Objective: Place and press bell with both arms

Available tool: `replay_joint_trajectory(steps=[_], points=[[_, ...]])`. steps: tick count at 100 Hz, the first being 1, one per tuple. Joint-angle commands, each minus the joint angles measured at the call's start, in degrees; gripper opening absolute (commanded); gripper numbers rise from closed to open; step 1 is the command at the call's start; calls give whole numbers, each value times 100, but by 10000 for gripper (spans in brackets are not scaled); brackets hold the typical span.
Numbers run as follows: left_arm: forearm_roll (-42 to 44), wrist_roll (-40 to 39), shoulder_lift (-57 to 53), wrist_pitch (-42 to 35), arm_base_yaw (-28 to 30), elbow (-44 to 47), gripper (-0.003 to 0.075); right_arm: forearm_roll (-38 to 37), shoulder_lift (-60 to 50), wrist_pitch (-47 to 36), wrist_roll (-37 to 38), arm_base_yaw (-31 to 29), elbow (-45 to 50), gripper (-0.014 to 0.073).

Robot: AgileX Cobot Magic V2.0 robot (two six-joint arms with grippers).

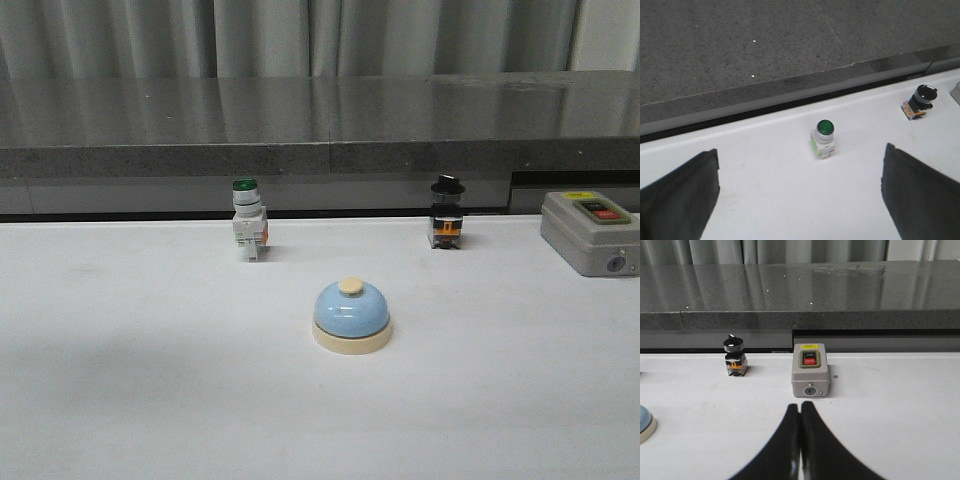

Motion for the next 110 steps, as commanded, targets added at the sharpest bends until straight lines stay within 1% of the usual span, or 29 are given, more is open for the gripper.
replay_joint_trajectory(steps=[1,25,36,41,48,55,62,67,69,74,76,81,86,110], points=[[-164,-49,-609,-725,50,268,617,-50,-96,-480,-22,-31,-82,-60],[-191,-49,-2025,-1401,50,1570,617,-50,-96,-480,-22,-31,-82,-60],[-203,-49,-2695,-1465,50,2033,616,-50,-96,-480,-22,-31,-82,-60],[-203,-49,-2972,-1465,50,2186,602,-50,-96,-480,-22,-31,-82,-60],[-203,-49,-3335,-1465,50,2370,550,-50,-96,-480,-22,-31,-82,-60],[-203,-49,-3639,-1465,50,2490,468,-50,-96,-480,-22,-31,-82,-60],[-203,-49,-3856,-1453,50,2548,365,-50,-96,-480,-22,-31,-82,-60],[-193,-49,-3955,-1453,50,2571,274,-50,-96,-480,-22,-31,-82,-60],[-193,-49,-3973,-1440,50,2571,251,-50,-96,-480,-22,-31,-82,-60],[-193,-49,-3989,-1440,50,2571,159,-50,-96,-480,-22,-31,-82,-60],[-193,-49,-3989,-1440,50,2571,136,-50,-96,-480,-22,-31,-82,-60],[-193,-49,-3989,-1419,50,2571,48,-50,-96,-480,-22,-31,-82,-60],[-193,-49,-3989,-1403,50,2571,-21,-50,-96,-480,-22,-31,-82,-60],[-193,-49,-3989,-1377,50,2571,-20,-50,-96,-480,-22,-31,-82,-60]])
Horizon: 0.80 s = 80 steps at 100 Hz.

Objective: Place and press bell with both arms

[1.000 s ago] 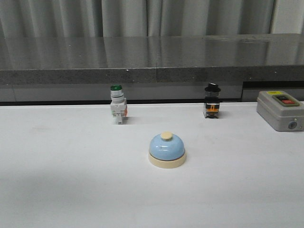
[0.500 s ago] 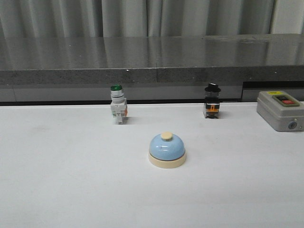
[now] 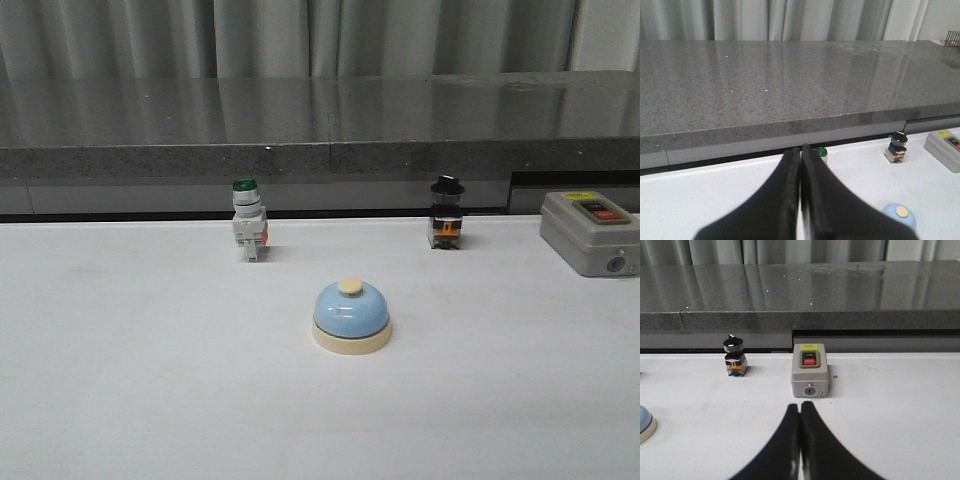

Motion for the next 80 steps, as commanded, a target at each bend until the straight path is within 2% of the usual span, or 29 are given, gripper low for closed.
replay_joint_trajectory(steps=[1,56,80], points=[[-83,-49,5,-376,6,-150,-20,-50,-96,-480,-22,-31,-82,-60],[-71,-49,5,-376,6,-150,-20,-50,-96,-480,-22,-31,-82,-60],[712,-227,-89,-585,6,-62,-20,-50,-96,-480,-22,-31,-82,-60]])
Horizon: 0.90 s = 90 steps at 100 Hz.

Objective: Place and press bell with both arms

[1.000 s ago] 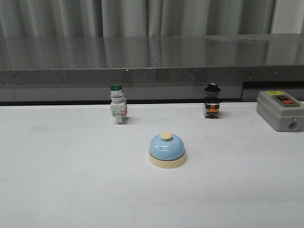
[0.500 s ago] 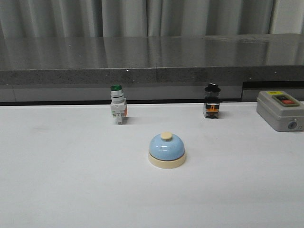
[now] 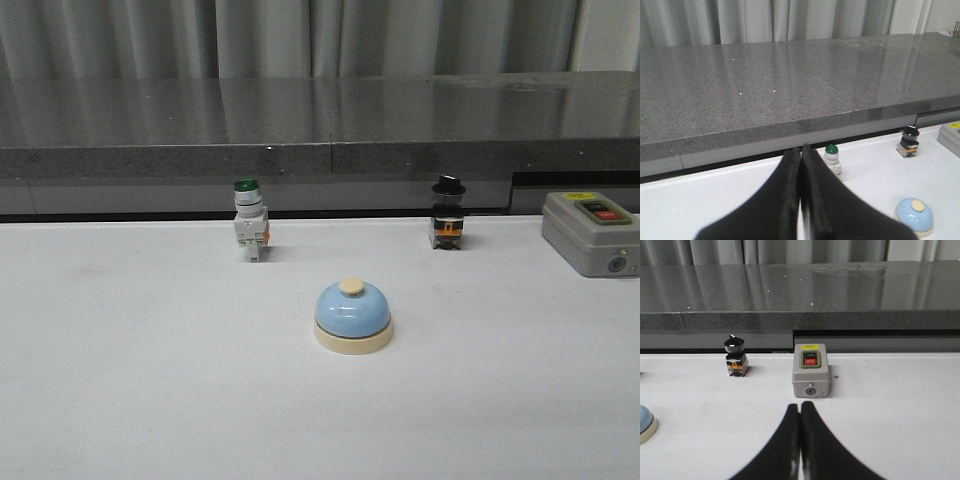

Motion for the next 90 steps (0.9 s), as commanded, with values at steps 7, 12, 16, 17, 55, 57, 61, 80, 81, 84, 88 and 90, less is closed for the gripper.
replay_joint_trajectory(steps=[7,12,16,17,55,57,61,80,81,84,88,90], points=[[774,-776,-184,-752,68,37,-20,-50,-96,-480,-22,-31,-82,-60],[1070,-1142,-299,-865,155,168,-20,-50,-96,-480,-22,-31,-82,-60],[1209,-1265,-411,-909,249,285,-20,-50,-96,-480,-22,-31,-82,-60],[1210,-1265,-429,-920,285,305,-20,-50,-96,-480,-22,-31,-82,-60],[1615,-1265,-1816,-977,993,1923,-20,-50,-96,-480,-22,-31,-82,-60],[1626,-1265,-1909,-986,1007,2022,-20,-50,-96,-480,-22,-31,-82,-60],[1627,-1265,-2097,-986,1031,2183,-20,-50,-96,-480,-22,-31,-82,-60],[1627,-1265,-2862,-1036,1039,2842,-20,-50,-96,-480,-22,-31,-82,-60],[1627,-1265,-2885,-1038,1039,2875,-20,-50,-96,-480,-22,-31,-82,-60],[1627,-1265,-2992,-1066,1039,2933,-20,-50,-96,-480,-22,-31,-82,-60],[1627,-1265,-3089,-1081,1039,3013,-20,-50,-96,-480,-22,-31,-82,-60],[1627,-1265,-3105,-1129,1039,3049,-20,-50,-96,-480,-22,-31,-82,-60]])
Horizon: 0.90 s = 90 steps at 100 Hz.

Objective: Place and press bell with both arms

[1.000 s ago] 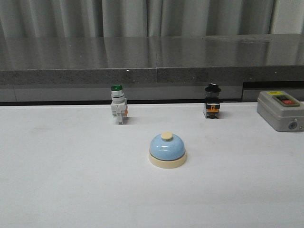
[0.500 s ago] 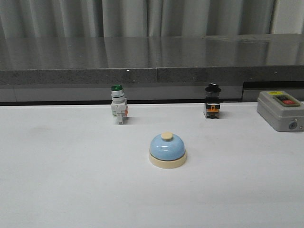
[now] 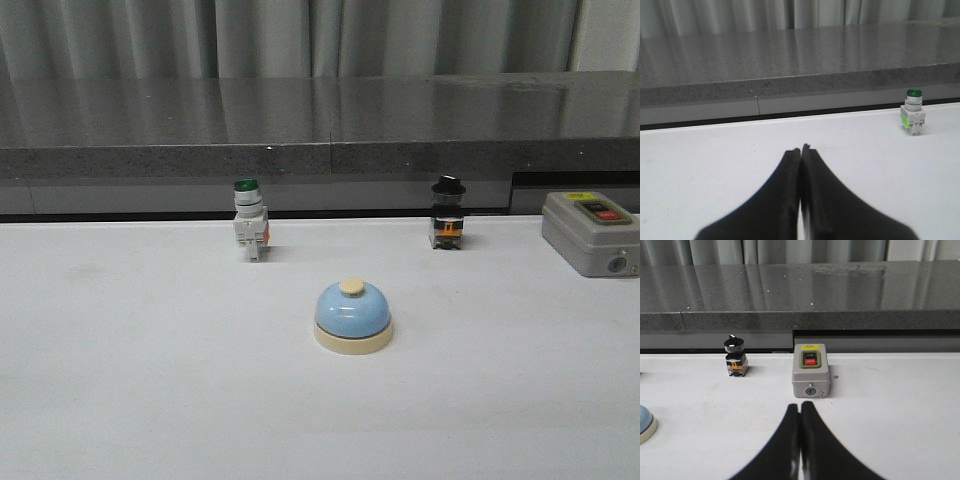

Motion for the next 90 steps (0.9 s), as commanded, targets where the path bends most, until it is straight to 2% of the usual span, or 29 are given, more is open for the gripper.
replay_joint_trajectory(steps=[1,25,90], points=[[6,-46,-189,-641,11,-15,-20,-50,-96,-480,-22,-31,-82,-60],[6,-46,-176,-1322,11,289,-20,-50,-96,-474,-22,-31,-82,-60],[6,-46,-176,-1328,11,286,-20,-50,-96,-474,-22,-31,-82,-60]])
